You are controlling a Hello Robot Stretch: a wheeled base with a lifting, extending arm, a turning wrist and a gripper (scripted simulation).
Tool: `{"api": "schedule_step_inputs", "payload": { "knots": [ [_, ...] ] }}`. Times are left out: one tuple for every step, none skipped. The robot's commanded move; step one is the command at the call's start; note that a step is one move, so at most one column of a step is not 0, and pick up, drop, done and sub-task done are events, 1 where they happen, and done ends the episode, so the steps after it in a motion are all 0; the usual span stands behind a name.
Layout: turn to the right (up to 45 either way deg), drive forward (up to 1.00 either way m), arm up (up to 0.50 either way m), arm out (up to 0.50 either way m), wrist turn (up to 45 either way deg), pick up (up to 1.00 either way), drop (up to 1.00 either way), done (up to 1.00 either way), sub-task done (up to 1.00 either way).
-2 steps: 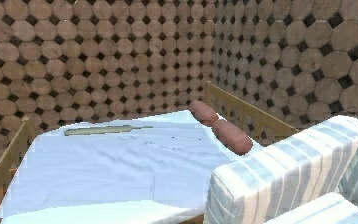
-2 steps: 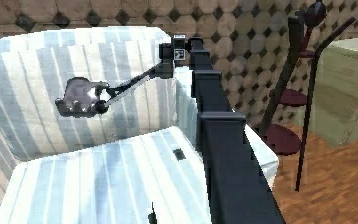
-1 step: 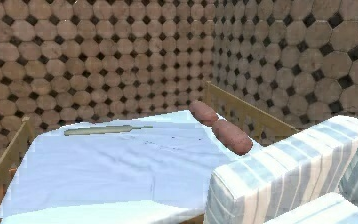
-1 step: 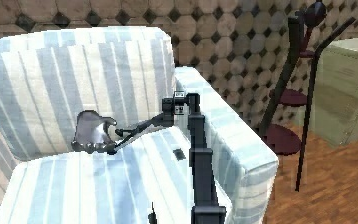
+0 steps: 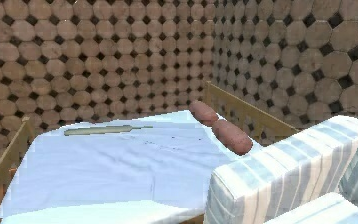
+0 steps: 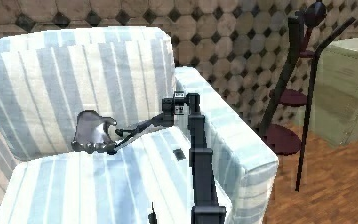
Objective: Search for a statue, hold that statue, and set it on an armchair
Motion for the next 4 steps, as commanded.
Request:
{"api": "schedule_step_inputs", "payload": {
  "knots": [
    [0.0, 0.0, 0.0, 0.0, 0.0, 0.0, 1.0, 0.0, 0.0],
    [0.0, 0.0, 0.1, 0.0, 0.0, 0.0, 0.0, 0.0, 0.0],
    [0.0, 0.0, 0.0, -0.08, 0.0, 0.0, 0.0, 0.0, 0.0],
    [0.0, 0.0, 0.0, 0.0, 0.0, 0.0, 0.0, 1.0, 0.0]
  ]
}}
